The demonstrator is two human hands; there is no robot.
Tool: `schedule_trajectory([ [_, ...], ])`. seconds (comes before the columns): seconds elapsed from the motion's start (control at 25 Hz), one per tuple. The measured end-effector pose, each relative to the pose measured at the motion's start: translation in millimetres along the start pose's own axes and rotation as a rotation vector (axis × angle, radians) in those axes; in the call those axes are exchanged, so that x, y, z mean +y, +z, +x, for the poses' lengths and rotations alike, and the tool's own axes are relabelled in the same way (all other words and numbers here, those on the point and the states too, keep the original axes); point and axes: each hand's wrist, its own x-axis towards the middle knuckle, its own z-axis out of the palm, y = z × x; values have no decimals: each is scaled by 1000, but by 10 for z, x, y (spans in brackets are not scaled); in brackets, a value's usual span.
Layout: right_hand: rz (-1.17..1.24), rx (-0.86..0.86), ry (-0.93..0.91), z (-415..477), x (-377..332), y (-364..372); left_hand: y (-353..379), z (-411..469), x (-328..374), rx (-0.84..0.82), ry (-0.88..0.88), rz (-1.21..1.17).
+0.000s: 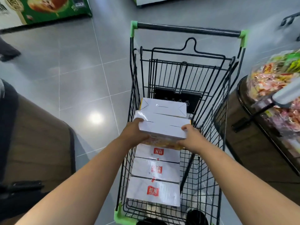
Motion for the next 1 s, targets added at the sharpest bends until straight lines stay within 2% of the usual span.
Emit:
schedule_trajectory([
  [0.28,129,-44,15,426,99,123,130,293,-202,-35,-18,-25],
  [0.56,234,-122,5,404,151,256,300,292,-182,-101,0,146],
  [0.8,315,27,-18,-41,315,132,225,-4,166,-34,158,37],
  [1.0,344,229,13,-679,621,-124,434,-458,777,-106,375,-5],
])
